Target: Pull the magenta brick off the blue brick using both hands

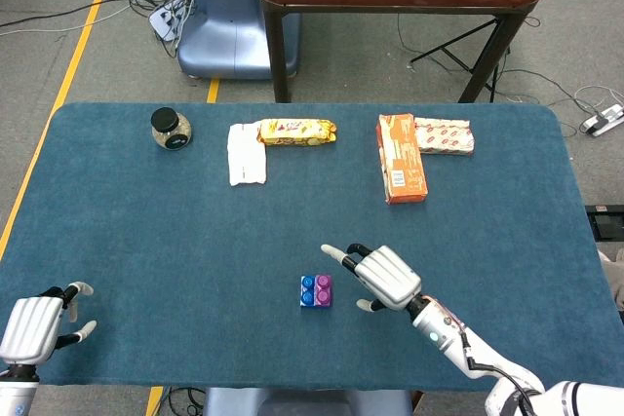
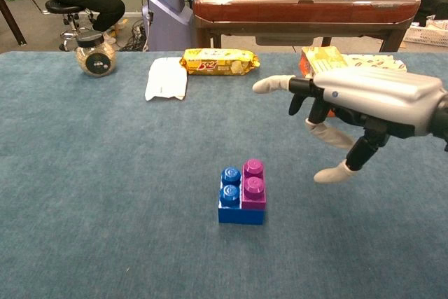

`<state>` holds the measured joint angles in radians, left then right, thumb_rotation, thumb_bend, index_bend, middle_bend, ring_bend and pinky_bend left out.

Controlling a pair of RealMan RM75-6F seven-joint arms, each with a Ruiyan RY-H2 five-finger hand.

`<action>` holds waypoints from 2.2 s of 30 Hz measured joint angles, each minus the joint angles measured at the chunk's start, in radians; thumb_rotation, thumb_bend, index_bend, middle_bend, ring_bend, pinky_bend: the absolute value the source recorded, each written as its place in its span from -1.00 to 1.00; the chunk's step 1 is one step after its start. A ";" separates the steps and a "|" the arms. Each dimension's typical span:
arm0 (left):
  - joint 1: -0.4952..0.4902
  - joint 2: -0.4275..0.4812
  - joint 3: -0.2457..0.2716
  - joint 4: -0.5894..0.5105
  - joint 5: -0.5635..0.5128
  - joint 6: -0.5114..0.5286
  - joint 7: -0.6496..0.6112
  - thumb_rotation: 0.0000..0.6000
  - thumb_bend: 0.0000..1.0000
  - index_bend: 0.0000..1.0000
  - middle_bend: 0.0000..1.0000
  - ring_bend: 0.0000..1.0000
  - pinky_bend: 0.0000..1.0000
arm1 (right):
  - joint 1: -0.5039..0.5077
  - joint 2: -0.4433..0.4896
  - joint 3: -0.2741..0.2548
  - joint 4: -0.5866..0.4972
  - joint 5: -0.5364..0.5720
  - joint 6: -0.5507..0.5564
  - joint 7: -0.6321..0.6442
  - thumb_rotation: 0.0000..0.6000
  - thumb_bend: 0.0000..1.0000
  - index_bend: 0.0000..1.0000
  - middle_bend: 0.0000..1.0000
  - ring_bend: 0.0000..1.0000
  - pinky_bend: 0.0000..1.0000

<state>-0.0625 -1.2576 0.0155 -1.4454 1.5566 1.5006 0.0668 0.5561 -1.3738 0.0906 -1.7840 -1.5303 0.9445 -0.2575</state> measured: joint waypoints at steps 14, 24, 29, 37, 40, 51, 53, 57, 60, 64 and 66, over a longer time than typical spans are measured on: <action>0.005 -0.016 0.004 0.019 -0.007 -0.008 -0.017 1.00 -0.84 0.06 0.35 0.09 0.43 | 0.021 -0.097 -0.031 0.034 0.020 0.010 -0.125 1.00 -1.00 -0.96 0.77 0.87 0.81; 0.007 -0.021 0.008 0.031 -0.009 -0.012 -0.022 1.00 -0.83 0.06 0.35 0.09 0.43 | 0.039 -0.186 -0.033 0.078 0.053 0.017 -0.196 1.00 -1.00 -0.96 0.80 0.91 0.86; 0.011 -0.024 0.009 0.038 -0.012 -0.013 -0.032 1.00 -0.83 0.06 0.35 0.09 0.43 | 0.050 -0.221 -0.029 0.106 0.068 0.018 -0.214 1.00 -1.00 -0.96 0.81 0.91 0.86; 0.012 -0.032 0.011 0.047 -0.012 -0.017 -0.037 1.00 -0.84 0.06 0.35 0.09 0.43 | 0.074 -0.277 -0.015 0.160 0.097 0.009 -0.217 1.00 -1.00 -0.96 0.81 0.91 0.86; 0.012 -0.036 0.013 0.053 -0.012 -0.020 -0.039 1.00 -0.83 0.06 0.35 0.09 0.43 | 0.084 -0.297 -0.009 0.183 0.106 0.003 -0.211 1.00 -1.00 -0.96 0.81 0.91 0.86; 0.015 -0.044 0.014 0.064 -0.013 -0.022 -0.047 1.00 -0.84 0.06 0.35 0.09 0.43 | 0.107 -0.329 0.015 0.249 0.155 -0.004 -0.205 1.00 -1.00 -0.96 0.81 0.92 0.87; 0.014 -0.045 0.015 0.063 -0.012 -0.023 -0.045 1.00 -0.83 0.06 0.35 0.09 0.43 | 0.113 -0.335 0.024 0.264 0.165 -0.004 -0.202 1.00 -1.00 -0.96 0.82 0.92 0.87; 0.014 -0.045 0.014 0.063 -0.013 -0.024 -0.045 1.00 -0.83 0.06 0.35 0.09 0.43 | 0.123 -0.342 0.037 0.283 0.181 -0.003 -0.197 1.00 -1.00 -0.96 0.82 0.93 0.88; 0.014 -0.045 0.014 0.063 -0.014 -0.025 -0.045 1.00 -0.84 0.06 0.35 0.09 0.43 | 0.129 -0.343 0.041 0.293 0.188 0.000 -0.202 1.00 -1.00 -0.96 0.82 0.93 0.88; 0.015 -0.047 0.014 0.064 -0.015 -0.026 -0.047 1.00 -0.83 0.06 0.35 0.09 0.43 | 0.134 -0.335 0.040 0.292 0.194 0.003 -0.210 1.00 -1.00 -0.96 0.82 0.93 0.88; 0.014 -0.049 0.015 0.065 -0.014 -0.026 -0.048 1.00 -0.84 0.06 0.35 0.09 0.43 | 0.134 -0.330 0.038 0.288 0.195 0.007 -0.211 1.00 -1.00 -0.96 0.82 0.93 0.88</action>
<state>-0.0481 -1.3063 0.0301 -1.3803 1.5427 1.4745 0.0190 0.6898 -1.7034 0.1287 -1.4958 -1.3358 0.9515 -0.4687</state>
